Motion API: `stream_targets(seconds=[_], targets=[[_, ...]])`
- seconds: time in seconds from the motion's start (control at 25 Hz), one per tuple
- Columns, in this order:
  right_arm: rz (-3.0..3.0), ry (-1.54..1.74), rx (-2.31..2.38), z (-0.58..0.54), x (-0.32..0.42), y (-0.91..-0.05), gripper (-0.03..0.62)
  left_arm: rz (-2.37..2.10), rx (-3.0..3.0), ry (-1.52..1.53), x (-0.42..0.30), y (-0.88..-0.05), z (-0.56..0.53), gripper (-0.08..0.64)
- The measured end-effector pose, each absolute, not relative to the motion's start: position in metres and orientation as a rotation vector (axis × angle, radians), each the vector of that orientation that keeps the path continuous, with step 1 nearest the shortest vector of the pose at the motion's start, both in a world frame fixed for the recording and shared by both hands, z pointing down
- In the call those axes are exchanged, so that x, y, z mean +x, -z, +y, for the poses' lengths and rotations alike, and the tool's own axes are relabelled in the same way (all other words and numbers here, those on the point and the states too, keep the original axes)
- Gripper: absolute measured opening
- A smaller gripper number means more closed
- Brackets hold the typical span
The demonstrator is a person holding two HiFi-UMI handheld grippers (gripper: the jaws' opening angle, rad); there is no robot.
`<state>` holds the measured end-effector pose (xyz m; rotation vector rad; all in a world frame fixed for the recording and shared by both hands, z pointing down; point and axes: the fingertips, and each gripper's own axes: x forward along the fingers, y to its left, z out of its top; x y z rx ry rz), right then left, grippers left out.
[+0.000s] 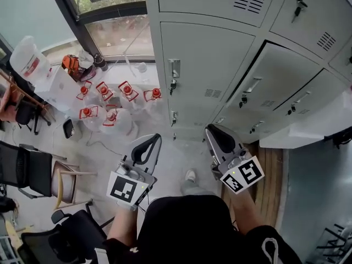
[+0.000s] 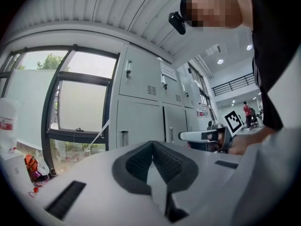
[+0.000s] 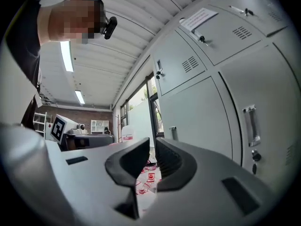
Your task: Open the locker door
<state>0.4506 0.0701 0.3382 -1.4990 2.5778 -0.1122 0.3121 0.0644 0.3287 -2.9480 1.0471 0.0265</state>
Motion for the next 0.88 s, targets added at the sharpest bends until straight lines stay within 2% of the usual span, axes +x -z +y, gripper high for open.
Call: stream_targets(seconds=[0.36, 0.68, 0.88], targets=[[2.707, 0.135, -1.300, -0.015, 0.452, -0.352, 0.054, 1.305, -2.878, 0.025, 0.327, -0.343, 0.016, 0.023], [2.751, 0.136, -1.232, -0.072, 0.421, -0.357, 0.057, 1.428, -2.827, 0.024, 0.307, -0.343, -0.008, 0.023], [2.724, 0.159, -1.306, -0.103, 0.406, -0.363, 0.125, 1.422, -2.811, -0.002, 0.288, -0.342, -0.020, 0.023]])
